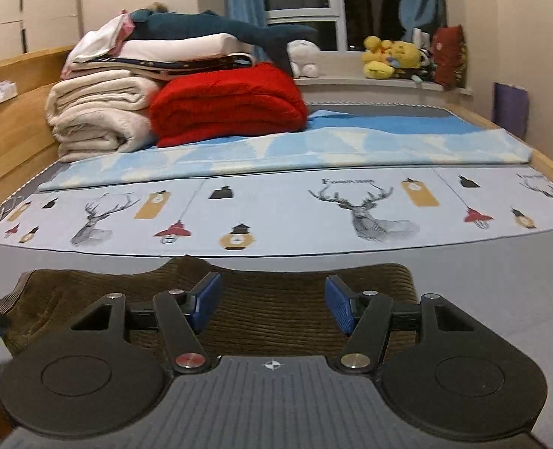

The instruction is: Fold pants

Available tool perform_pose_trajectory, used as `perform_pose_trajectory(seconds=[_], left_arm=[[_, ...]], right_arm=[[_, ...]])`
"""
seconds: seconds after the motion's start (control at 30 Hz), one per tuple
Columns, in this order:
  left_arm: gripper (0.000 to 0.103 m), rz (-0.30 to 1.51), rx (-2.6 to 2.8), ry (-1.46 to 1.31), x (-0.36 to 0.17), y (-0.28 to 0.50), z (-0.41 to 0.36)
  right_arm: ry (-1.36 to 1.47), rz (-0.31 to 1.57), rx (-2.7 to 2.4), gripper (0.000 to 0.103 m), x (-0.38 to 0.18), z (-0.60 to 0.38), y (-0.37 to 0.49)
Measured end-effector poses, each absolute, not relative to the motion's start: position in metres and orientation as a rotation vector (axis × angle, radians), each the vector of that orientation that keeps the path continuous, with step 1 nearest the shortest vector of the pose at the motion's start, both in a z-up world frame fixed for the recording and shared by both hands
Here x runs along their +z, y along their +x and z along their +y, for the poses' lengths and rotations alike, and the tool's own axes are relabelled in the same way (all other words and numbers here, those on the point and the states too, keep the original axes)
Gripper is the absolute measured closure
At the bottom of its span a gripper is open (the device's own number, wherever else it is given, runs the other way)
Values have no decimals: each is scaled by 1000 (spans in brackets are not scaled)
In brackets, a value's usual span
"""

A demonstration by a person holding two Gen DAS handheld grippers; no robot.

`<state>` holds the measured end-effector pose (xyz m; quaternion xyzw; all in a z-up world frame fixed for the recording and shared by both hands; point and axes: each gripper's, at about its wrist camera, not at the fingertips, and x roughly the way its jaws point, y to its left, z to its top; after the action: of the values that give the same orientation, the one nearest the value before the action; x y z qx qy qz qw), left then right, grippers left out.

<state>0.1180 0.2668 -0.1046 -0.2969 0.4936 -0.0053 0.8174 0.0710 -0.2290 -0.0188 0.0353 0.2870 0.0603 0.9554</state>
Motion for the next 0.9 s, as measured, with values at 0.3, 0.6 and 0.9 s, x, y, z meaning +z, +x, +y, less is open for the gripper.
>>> perform_pose_trajectory(seconds=[0.3,0.6,0.9], left_arm=[[33,1114,214,-856,-142,131,313],[54,1066,313,-622,-137,139,268],[74,954,275,-311,-58,143,205]], right_arm=[[65,639,154,40,-33,-237,75],[104,670,131,40,-40,-272,73],[307,745,-16,40,-46,-336,75]])
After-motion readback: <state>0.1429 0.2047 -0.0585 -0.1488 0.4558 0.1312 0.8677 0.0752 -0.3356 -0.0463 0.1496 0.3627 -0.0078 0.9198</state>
